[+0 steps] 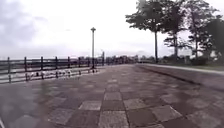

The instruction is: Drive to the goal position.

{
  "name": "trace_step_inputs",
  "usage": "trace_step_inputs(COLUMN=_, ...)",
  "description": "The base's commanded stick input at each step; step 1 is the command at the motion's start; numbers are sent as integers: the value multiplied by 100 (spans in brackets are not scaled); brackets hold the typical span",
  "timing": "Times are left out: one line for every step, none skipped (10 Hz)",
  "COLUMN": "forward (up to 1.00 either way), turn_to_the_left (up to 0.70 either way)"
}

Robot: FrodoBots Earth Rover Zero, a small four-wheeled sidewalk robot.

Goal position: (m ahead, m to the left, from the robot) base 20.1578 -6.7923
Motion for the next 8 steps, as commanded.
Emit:
trace_step_inputs(forward=100, turn_to_the_left=0)
trace_step_inputs(forward=100, turn_to_the_left=0)
trace_step_inputs(forward=100, turn_to_the_left=0)
trace_step_inputs(forward=100, turn_to_the_left=0)
trace_step_inputs(forward=100, turn_to_the_left=0)
trace_step_inputs(forward=100, turn_to_the_left=0)
trace_step_inputs(forward=100, turn_to_the_left=0)
trace_step_inputs(forward=100, turn_to_the_left=0)
